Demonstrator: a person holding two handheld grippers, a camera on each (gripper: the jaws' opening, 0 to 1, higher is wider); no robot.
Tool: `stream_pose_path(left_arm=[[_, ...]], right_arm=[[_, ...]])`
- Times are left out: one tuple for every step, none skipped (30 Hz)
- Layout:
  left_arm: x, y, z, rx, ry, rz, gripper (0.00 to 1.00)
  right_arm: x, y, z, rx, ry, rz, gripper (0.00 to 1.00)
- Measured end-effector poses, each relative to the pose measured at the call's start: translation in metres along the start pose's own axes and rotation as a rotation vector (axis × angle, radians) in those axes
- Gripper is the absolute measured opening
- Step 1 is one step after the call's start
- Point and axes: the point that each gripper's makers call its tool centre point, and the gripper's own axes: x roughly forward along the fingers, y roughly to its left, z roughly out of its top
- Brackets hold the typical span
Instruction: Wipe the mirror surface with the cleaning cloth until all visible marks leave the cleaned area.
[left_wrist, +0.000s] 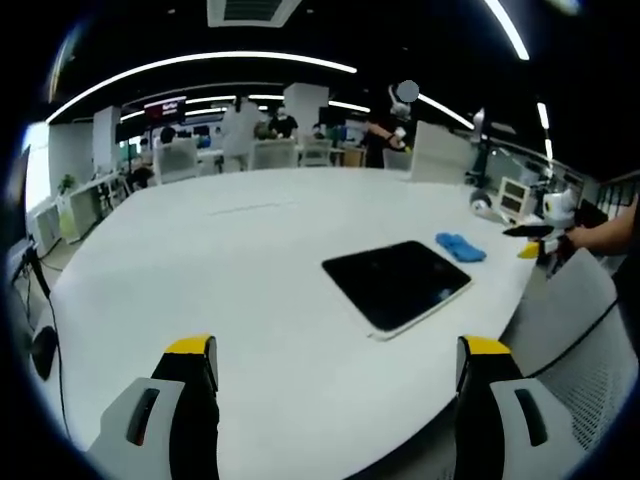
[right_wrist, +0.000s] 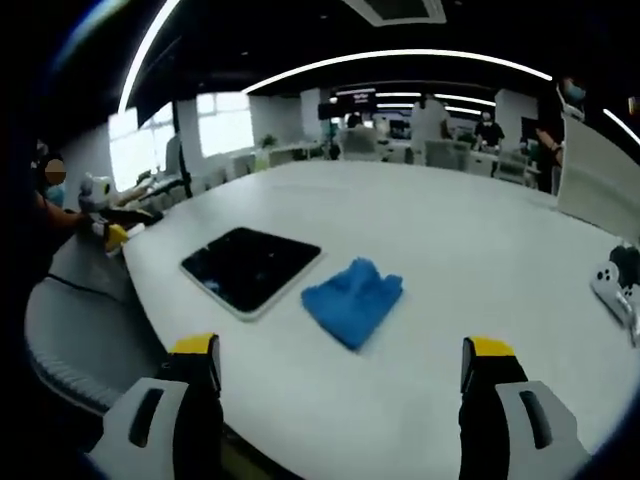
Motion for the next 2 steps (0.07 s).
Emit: stream_pose_path(left_arm=[[0.0000, 0.0002, 0.0002, -0.002, -0.002, 0.001, 0.99], [0.0001, 0.0002, 0.0001, -0.003, -0.001, 0.000, 0.99]], right_arm=[[-0.0009, -0.0019, -0.0006, 0.009, 0.001, -0.004, 1.00], [-0.0013, -0.0023, -0.0003, 0.014, -0.004, -0.004, 1.00]])
